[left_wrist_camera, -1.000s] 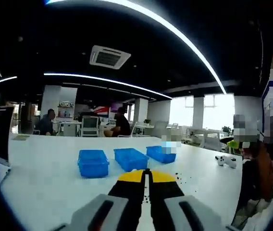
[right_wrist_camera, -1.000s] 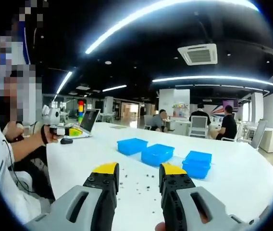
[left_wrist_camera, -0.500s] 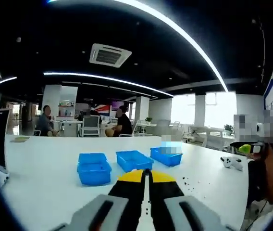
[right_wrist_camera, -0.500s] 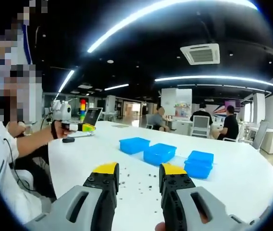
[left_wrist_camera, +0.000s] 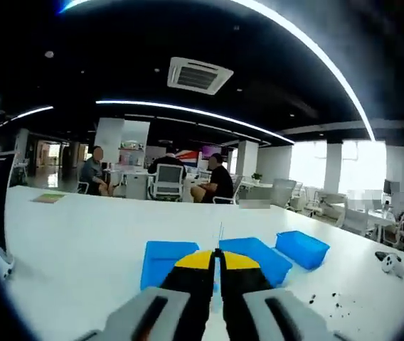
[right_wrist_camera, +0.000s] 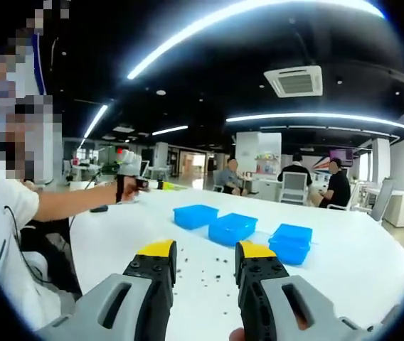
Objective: Pick up the resistors one by one and place each resistor into its matching bin, sorting the parts by color and model until every resistor is separated into the correct bin for its type
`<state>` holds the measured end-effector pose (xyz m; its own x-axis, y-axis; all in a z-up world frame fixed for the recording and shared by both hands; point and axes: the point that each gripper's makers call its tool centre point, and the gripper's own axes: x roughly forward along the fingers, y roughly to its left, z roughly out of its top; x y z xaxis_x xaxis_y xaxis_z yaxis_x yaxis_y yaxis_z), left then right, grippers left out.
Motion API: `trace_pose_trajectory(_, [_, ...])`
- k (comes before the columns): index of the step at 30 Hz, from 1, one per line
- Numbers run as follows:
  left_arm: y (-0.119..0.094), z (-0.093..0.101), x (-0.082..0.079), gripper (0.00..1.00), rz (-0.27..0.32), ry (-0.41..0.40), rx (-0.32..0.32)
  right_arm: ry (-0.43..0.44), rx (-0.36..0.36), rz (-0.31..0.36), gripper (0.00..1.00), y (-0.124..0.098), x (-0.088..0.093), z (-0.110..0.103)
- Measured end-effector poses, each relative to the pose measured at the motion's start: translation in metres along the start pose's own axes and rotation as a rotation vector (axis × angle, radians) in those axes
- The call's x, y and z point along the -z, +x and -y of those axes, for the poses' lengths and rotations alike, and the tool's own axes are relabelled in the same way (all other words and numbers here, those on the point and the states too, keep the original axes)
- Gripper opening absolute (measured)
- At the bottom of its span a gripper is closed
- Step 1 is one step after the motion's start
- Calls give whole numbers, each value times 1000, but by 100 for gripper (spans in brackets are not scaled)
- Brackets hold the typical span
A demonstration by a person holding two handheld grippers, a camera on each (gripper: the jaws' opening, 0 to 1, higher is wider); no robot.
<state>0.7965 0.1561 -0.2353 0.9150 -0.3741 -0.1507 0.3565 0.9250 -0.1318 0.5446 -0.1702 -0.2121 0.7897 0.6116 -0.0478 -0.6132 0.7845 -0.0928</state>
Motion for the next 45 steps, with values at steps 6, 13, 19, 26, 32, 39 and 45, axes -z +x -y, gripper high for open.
trace_pose_trajectory(6, [36,-19,12,6,-65,8,-66,1,4,1,35,0,0,1])
trace_pose_trajectory(13, [57,-38,20,9,-83,117,-176,-1,9,1,35,-1,0,3])
trace_pose_trajectory(19, [59,-33,26,62,-112,153,-158,-2,14,4,35,-2,0,4])
trace_pose_trajectory(26, [50,-26,17,60,-96,139,-136,-1,12,4,35,-1,0,3])
trace_pose_trajectory(32, [27,-1,10,59,-69,137,-61,-3,12,9,35,-3,-1,3])
trace_pose_trajectory(39, [-14,46,3,59,-35,62,103,0,5,12,35,-4,-2,1])
trace_pose_trajectory(45, [-65,83,-15,58,38,90,215,2,-20,20,35,-3,-5,-6])
